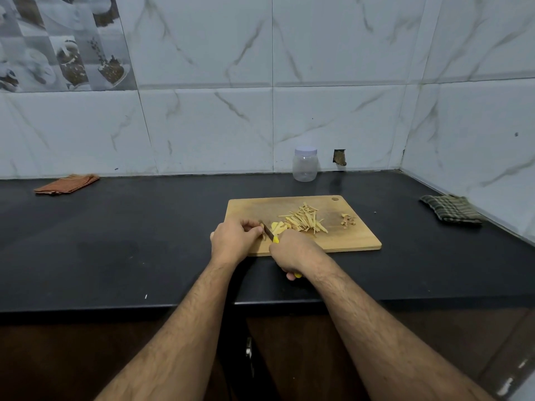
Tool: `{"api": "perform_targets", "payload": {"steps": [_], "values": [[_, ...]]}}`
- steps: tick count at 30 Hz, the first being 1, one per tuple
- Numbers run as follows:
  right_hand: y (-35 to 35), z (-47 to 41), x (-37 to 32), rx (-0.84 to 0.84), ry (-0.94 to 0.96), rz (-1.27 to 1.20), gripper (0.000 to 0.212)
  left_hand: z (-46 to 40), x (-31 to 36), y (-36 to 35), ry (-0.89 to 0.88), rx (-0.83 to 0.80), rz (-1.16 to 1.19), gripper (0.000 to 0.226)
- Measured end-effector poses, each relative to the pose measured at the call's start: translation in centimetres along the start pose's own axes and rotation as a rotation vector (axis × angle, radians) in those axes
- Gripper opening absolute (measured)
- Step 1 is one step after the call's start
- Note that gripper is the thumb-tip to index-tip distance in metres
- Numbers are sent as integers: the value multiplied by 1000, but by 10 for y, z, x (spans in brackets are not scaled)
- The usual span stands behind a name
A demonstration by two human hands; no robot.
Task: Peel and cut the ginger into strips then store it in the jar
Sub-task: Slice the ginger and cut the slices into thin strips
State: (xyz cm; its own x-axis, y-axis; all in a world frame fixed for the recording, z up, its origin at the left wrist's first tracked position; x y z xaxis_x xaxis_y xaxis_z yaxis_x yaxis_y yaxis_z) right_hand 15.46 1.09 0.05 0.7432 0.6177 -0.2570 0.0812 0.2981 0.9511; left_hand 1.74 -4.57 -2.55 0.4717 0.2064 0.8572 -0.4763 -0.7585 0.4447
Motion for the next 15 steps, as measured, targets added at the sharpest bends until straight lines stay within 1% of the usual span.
{"api": "perform_targets", "payload": {"steps": [2, 6, 9, 13, 15], "values": [[0, 2, 0, 10, 0, 8, 22, -2, -1, 1, 20, -2, 34, 12], [3, 8, 0, 34, -13, 43, 20, -6, 1, 1, 51, -41, 45, 18], [4, 9, -1, 34, -22, 41, 17, -7, 2, 2, 65, -49, 23, 4], [4, 9, 1, 40, -17, 45, 17, -8, -1, 1, 53, -107, 21, 13], [4, 9, 1, 44, -12, 50, 17, -7, -1, 1, 45, -101, 21, 12]]}}
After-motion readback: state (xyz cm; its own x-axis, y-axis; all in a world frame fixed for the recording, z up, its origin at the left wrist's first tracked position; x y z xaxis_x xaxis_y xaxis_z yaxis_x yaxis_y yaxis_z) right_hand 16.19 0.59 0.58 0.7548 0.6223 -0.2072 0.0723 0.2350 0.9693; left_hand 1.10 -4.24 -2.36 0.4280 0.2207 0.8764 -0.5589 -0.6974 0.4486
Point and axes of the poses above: each hand's wrist, its own z-axis away from the middle knuckle, its own y-axis out of the back of the hand, x = y × z, the point moved 2 cm from there along -z, towards the middle knuckle, and after that the axes turned 15 degrees about z, right-handed, at the moved point
